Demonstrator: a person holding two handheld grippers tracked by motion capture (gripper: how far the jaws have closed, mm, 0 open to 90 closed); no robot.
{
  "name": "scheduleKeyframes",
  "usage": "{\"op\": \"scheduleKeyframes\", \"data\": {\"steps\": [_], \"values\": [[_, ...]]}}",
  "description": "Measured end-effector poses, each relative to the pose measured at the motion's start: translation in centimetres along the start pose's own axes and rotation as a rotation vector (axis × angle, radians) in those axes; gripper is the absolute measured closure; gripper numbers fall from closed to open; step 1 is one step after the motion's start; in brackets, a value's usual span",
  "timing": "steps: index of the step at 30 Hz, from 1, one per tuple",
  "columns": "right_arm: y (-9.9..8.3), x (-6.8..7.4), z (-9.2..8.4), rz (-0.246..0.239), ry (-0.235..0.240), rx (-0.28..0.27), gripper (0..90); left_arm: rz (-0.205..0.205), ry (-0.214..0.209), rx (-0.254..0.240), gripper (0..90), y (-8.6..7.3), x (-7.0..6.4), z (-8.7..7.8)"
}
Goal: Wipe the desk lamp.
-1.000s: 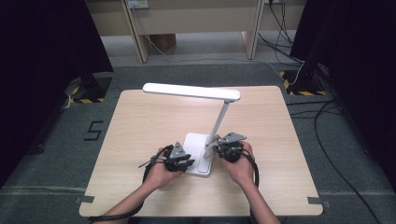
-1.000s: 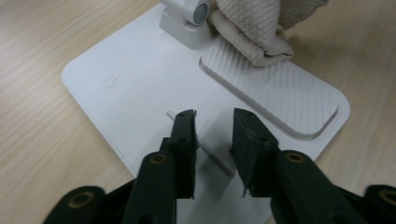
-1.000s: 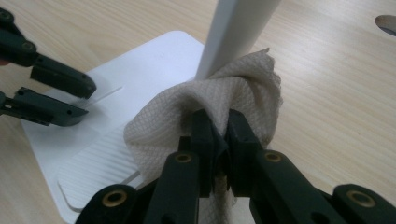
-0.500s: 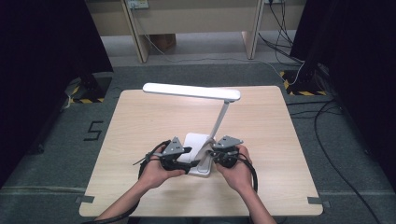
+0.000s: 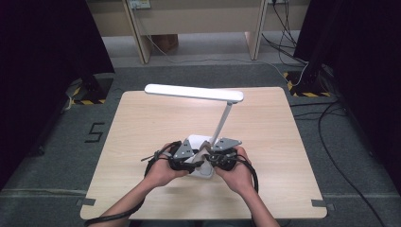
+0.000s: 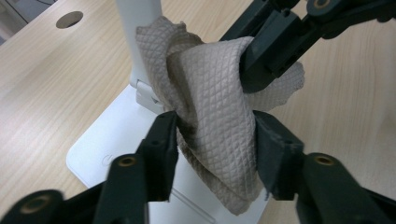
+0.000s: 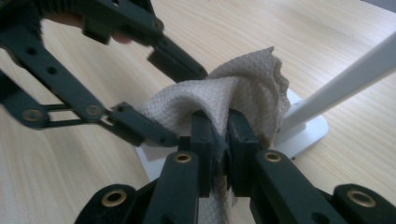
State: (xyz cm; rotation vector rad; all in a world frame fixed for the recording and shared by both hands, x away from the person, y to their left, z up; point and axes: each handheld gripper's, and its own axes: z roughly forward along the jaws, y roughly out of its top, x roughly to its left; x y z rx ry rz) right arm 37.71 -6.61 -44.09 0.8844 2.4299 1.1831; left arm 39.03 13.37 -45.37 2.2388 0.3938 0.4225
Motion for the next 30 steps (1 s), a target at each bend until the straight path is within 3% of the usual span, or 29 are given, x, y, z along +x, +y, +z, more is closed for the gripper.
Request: {"op": "scheduleKeyframes", "data": {"steps": [4, 7, 13, 16, 22, 30], "values": [[0.1, 0.0, 0.0, 0.012, 0.014, -0.013, 82.3, 0.022, 0.019, 0.001, 71.3, 0.0, -0.2, 0.0], [0.0, 0.0, -0.1, 0.037, 0.019, -0.022, 75.0, 0.023, 0.043, -0.002, 81.0, -0.2, -0.1, 0.0], [0.0, -0.6, -1.3, 0.106, 0.021, -0.079, 52.5, 0.016, 0.086, 0.029, 83.3, -1.2, 0.8, -0.6], [0.0, -1.6, -2.7, 0.171, 0.014, -0.119, 49.6, 0.007, 0.113, 0.052, 83.3, -1.8, 1.1, -0.9], [0.7, -3.8, -4.4, 0.227, -0.105, -0.19, 45.6, -0.018, 0.148, 0.077, 83.3, -1.9, 2.0, -0.1], [1.7, -4.9, -4.2, 0.215, -0.172, -0.264, 41.7, -0.067, 0.2, 0.097, 83.5, -1.3, 3.7, 1.2]]}}
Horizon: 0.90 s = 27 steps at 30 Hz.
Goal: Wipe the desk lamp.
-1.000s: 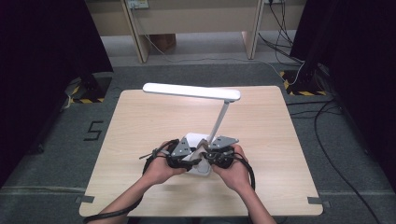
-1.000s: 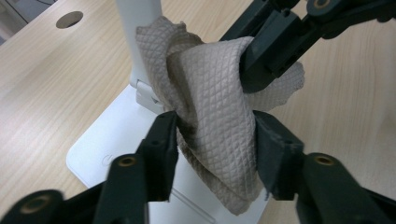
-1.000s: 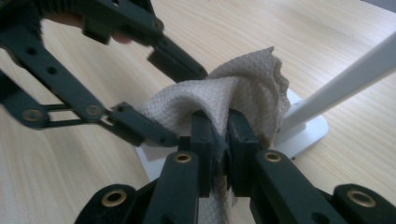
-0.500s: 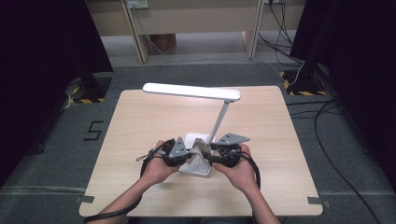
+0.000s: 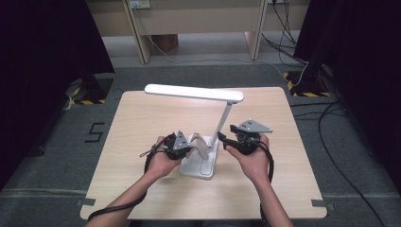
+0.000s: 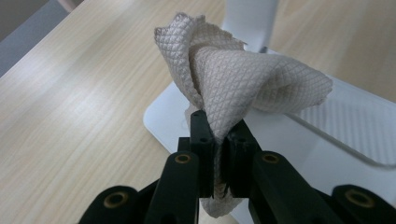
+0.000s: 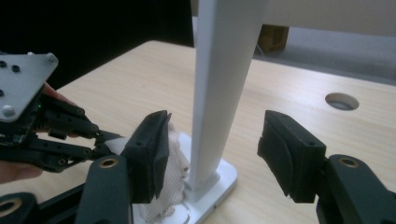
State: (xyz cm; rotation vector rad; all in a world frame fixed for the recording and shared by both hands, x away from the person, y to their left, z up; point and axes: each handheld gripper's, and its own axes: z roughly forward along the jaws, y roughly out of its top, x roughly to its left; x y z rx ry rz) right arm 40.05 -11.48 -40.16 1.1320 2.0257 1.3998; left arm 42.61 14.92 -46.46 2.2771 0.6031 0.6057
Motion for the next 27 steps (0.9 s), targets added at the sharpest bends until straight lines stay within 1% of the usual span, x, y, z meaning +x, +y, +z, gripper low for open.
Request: {"op": "scheduleKeyframes", "data": {"steps": [3, 6, 8, 9, 11, 14, 15, 17, 19, 21, 23, 27], "values": [[0.3, -0.1, 0.5, -0.02, -0.006, -0.013, 41.2, -0.002, -0.002, 0.008, 83.5, 0.6, -0.2, 0.6], [0.8, -0.5, 0.9, -0.05, -0.032, -0.012, 41.0, 0.013, -0.004, 0.019, 83.4, 1.2, -0.4, 1.5], [1.1, -0.8, 1.4, -0.056, -0.027, -0.014, 40.5, 0.02, -0.002, 0.025, 83.4, 1.6, -0.5, 2.1], [1.2, -0.9, 1.6, -0.054, -0.021, -0.006, 40.6, 0.02, 0.0, 0.032, 83.4, 1.7, -0.6, 2.4], [1.3, -1.0, 2.1, -0.062, -0.011, -0.006, 41.0, 0.017, 0.002, 0.039, 83.3, 1.9, -0.5, 2.9], [1.3, -1.0, 2.8, -0.052, 0.013, -0.002, 41.6, 0.014, 0.003, 0.059, 83.2, 2.1, -0.3, 3.7], [1.3, -0.9, 3.0, -0.059, 0.018, 0.005, 42.0, 0.01, 0.001, 0.063, 83.2, 2.1, -0.3, 3.9], [1.2, -0.9, 3.4, -0.06, 0.028, 0.004, 43.4, 0.003, -0.002, 0.067, 83.1, 2.2, -0.4, 4.3], [1.1, -0.9, 3.6, -0.059, 0.034, -0.003, 45.1, 0.004, -0.009, 0.065, 82.9, 2.4, -0.6, 4.6], [1.0, -0.9, 3.9, -0.06, 0.042, 0.007, 47.8, 0.022, -0.017, 0.073, 82.8, 2.5, -0.9, 4.8], [1.0, -0.8, 4.0, -0.061, 0.047, 0.015, 49.8, 0.034, -0.02, 0.069, 82.7, 2.5, -1.2, 5.0], [0.8, -0.7, 4.3, -0.057, 0.048, 0.022, 54.4, 0.058, -0.031, 0.07, 82.7, 2.2, -1.6, 4.7]]}}
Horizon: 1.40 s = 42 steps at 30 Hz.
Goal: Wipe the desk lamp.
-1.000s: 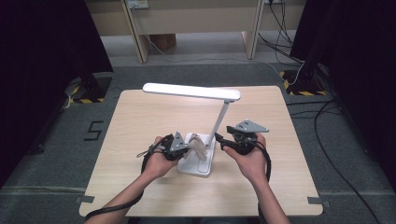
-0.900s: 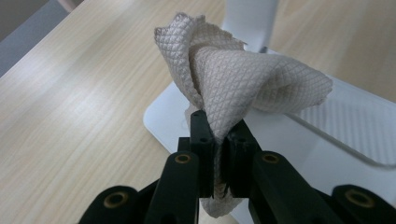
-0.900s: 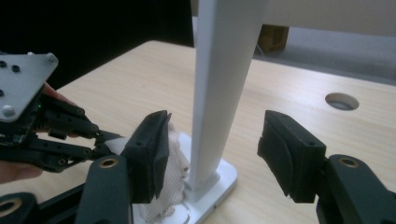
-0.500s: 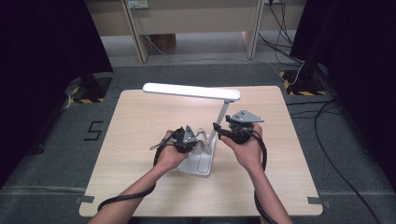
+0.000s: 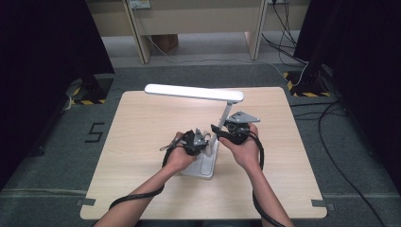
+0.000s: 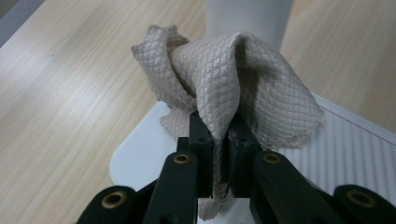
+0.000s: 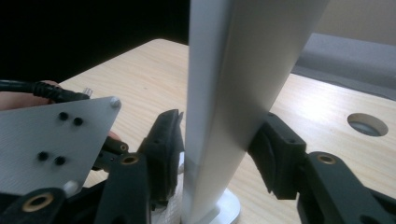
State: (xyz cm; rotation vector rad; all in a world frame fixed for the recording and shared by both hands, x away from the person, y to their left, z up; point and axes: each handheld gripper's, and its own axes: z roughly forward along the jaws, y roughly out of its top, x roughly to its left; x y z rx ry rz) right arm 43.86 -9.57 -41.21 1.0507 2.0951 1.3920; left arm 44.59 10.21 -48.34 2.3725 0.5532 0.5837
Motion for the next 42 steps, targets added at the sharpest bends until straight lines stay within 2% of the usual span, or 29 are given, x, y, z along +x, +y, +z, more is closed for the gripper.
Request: {"op": "scheduleKeyframes", "data": {"steps": [9, 24, 29, 33, 35, 36, 40, 42], "values": [[0.0, 0.3, 0.0, 0.008, -0.028, 0.02, 57.9, 0.058, -0.031, -0.011, 82.4, -0.3, -1.4, -1.0], [0.1, 0.4, 0.0, 0.007, -0.042, 0.028, 58.1, 0.17, -0.113, 0.023, 82.7, -0.9, -3.4, -2.8], [0.1, 0.4, 0.0, 0.003, -0.042, 0.033, 58.1, 0.175, -0.169, 0.03, 83.0, -1.3, -4.1, -3.7], [0.1, 0.5, 0.0, 0.001, -0.038, 0.033, 58.4, 0.209, -0.213, 0.047, 82.9, -1.5, -4.9, -4.5], [0.1, 0.5, 0.0, 0.001, -0.037, 0.034, 58.6, 0.213, -0.234, 0.046, 83.0, -1.6, -5.4, -4.9], [0.1, 0.5, 0.0, -0.001, -0.037, 0.033, 58.6, 0.225, -0.248, 0.052, 83.0, -1.6, -5.6, -5.1], [0.1, 0.5, 0.0, 0.002, -0.038, 0.034, 58.6, 0.218, -0.331, 0.05, 83.0, -1.8, -6.6, -5.8], [0.1, 0.5, 0.0, 0.003, -0.038, 0.036, 58.4, 0.225, -0.36, 0.049, 83.0, -1.8, -7.0, -6.2]]}}
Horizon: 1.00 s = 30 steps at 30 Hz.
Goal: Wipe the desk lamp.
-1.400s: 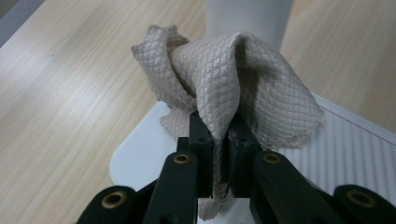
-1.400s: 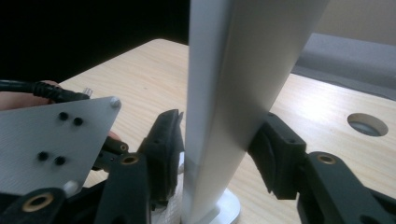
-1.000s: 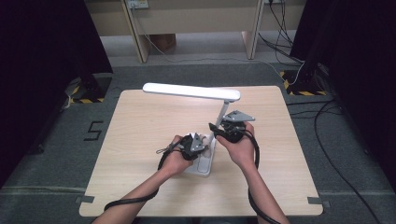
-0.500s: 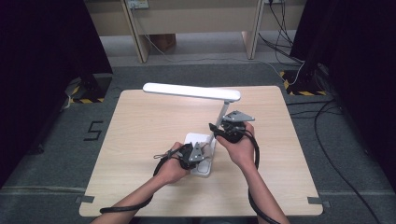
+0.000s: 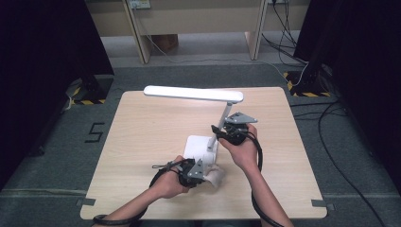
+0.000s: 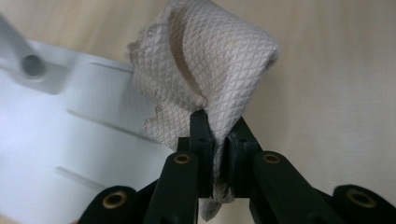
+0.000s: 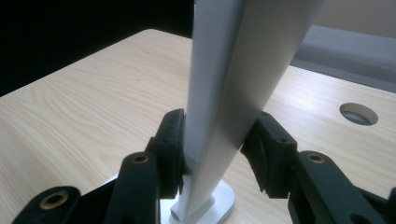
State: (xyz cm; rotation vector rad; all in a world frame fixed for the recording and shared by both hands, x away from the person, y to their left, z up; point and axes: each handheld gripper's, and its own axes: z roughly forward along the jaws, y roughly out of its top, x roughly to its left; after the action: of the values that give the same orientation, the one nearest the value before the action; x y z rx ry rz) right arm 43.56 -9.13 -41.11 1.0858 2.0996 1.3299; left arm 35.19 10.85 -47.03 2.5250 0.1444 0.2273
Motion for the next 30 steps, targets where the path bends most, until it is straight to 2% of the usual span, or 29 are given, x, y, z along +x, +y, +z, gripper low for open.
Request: {"op": "scheduleKeyframes", "data": {"steps": [3, 5, 9, 10, 14, 17, 20, 23, 30], "values": [[0.0, 0.0, 0.0, -0.002, -0.001, 0.001, 58.3, -0.01, 0.024, -0.016, 83.0, 0.0, 0.2, -0.7], [0.0, 0.0, 0.0, -0.001, -0.001, 0.002, 58.3, -0.04, 0.067, -0.028, 83.1, 0.0, 1.2, -1.3], [0.1, 0.0, 0.0, -0.007, -0.006, 0.009, 58.2, -0.138, 0.196, -0.038, 83.1, -0.6, 4.6, -2.4], [0.0, 0.0, 0.0, -0.008, -0.003, 0.004, 58.2, -0.174, 0.229, -0.038, 83.1, -0.9, 5.6, -2.4], [0.0, 0.0, 0.1, -0.006, -0.004, 0.002, 58.2, -0.273, 0.365, -0.016, 83.1, -1.8, 9.5, -1.7], [-0.1, 0.0, 0.1, -0.007, -0.005, 0.004, 58.2, -0.291, 0.422, -0.01, 83.0, -2.0, 11.5, -0.4], [-0.1, 0.0, 0.1, -0.01, -0.004, 0.006, 58.1, -0.3, 0.428, 0.002, 82.8, -1.9, 12.2, 1.1], [-0.1, 0.0, 0.1, -0.002, -0.001, 0.011, 58.1, -0.3, 0.398, 0.019, 82.8, -1.6, 12.3, 2.0], [-0.2, 0.0, 0.3, -0.012, -0.002, 0.016, 57.9, -0.238, 0.331, 0.061, 82.8, -1.4, 11.7, 1.6]]}}
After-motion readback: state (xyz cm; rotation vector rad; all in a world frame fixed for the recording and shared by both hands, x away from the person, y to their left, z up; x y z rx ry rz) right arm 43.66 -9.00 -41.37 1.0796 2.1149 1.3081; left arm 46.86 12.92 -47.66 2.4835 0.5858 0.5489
